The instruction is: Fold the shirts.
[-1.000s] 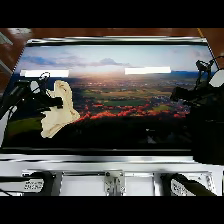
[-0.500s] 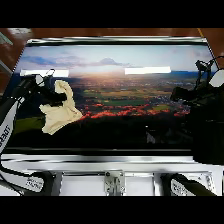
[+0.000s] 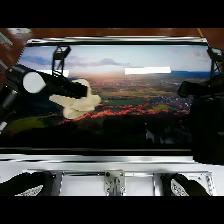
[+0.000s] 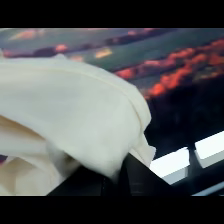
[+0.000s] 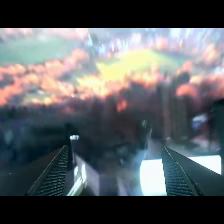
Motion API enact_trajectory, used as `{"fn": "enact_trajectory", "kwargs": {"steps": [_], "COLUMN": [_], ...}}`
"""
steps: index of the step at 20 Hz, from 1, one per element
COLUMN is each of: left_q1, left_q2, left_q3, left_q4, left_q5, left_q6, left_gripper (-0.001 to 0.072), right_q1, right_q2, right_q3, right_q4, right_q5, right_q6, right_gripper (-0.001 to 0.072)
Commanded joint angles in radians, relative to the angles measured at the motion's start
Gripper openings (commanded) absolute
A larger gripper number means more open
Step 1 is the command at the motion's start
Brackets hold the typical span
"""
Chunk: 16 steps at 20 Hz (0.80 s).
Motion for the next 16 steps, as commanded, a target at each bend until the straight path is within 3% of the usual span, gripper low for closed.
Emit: {"fn": "enact_trajectory", "kwargs": {"steps": [1,3,6,7,8,9,11,13,16], "left_q1": [-0.248,-0.346,-0.401,-0.399,-0.386,-0.356,-0.246,-0.114,0.047], "left_q2": [-0.026,-0.131,-0.301,-0.338,-0.359,-0.360,-0.331,-0.284,-0.193], "left_q3": [-0.009,-0.010,-0.010,-0.007,-0.006,-0.006,-0.007,-0.012,-0.083], "left_q4": [-0.002,-0.021,-0.204,-0.267,-0.285,-0.269,-0.222,-0.206,-0.206], "left_q5": [0.193,0.329,0.423,0.424,0.415,0.359,0.155,-0.014,-0.118], "left_q6": [-0.136,-0.208,-0.223,-0.216,-0.216,-0.216,-0.199,-0.089,0.010], "left_gripper": [0.0034,0.0034,0.0042,0.0234,0.0620,0.0709,0.0710,0.0708,0.0708], "right_q1": [0.001,0.001,0.001,0.001,0.001,0.001,0.001,0.001,0.000], "right_q2": [0.123,0.184,0.219,0.217,0.210,0.199,0.169,0.121,0.024], "right_q3": [0.039,0.040,0.040,0.039,0.039,0.038,0.038,0.037,-0.014], "right_q4": [-0.005,-0.006,-0.006,-0.011,-0.034,-0.075,-0.172,-0.183,-0.105], "right_q5": [0.000,0.013,0.092,0.121,0.144,0.154,0.157,0.158,0.169], "right_q6": [-0.025,-0.025,-0.024,-0.025,-0.025,-0.024,-0.016,-0.011,-0.039], "right_gripper": [0.0697,0.0697,0.0697,0.0697,0.0698,0.0697,0.0697,0.0697,0.0697]}}
